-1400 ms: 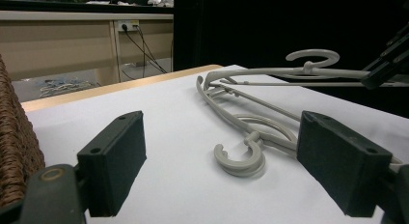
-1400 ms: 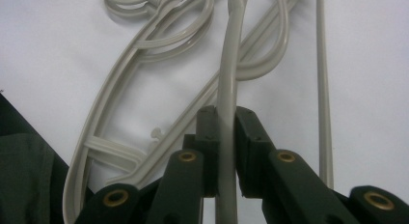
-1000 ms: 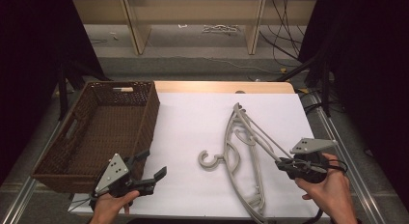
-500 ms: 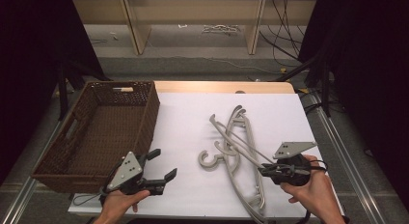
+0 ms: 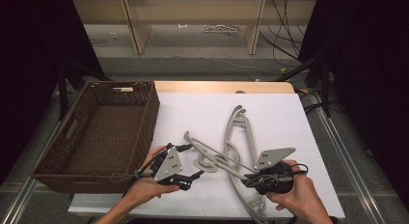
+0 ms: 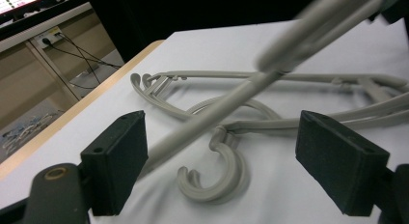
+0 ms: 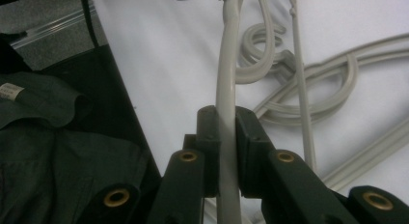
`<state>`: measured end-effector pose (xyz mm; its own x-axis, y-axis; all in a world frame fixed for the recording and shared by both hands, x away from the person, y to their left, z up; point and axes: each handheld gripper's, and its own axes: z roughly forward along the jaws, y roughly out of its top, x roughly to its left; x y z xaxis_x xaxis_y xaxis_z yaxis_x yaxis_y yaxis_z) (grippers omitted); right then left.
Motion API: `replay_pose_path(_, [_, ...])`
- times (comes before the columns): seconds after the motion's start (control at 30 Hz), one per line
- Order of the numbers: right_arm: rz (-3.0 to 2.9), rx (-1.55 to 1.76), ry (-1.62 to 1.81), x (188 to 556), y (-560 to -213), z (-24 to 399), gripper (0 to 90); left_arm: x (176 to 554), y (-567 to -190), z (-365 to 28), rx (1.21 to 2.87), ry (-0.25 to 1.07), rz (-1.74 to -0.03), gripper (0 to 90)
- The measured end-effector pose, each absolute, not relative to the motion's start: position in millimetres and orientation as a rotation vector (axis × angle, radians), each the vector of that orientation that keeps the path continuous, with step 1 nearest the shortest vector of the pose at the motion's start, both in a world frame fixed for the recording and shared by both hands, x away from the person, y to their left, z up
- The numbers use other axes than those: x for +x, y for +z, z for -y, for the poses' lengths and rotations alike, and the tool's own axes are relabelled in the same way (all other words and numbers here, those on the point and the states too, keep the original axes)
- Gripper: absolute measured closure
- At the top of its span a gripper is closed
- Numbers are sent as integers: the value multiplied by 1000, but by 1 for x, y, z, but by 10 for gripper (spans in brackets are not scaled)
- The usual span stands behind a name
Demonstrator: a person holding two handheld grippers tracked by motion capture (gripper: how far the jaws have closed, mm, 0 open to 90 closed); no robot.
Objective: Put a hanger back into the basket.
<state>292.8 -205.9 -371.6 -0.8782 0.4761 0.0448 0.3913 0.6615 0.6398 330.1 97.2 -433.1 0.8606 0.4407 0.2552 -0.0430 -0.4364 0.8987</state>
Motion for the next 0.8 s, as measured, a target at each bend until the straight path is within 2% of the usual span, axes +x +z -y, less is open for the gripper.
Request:
replay_pose_path(0.23, [-2786,667,1035,290,-372,199,825,344,-439,-86,2048,517,-206,284])
replay_pose_path(0.47, [-2804,626,1037,289,-373,197,824,349,-437,-87,2095,428,-70,567])
replay_pose_path(0.57, [-2820,591,1032,288,-371,199,823,348,-430,-88,2133,453,65,638])
replay_pose_path(0.8, [-2823,533,1093,291,-367,205,819,344,-413,-87,2169,511,156,677])
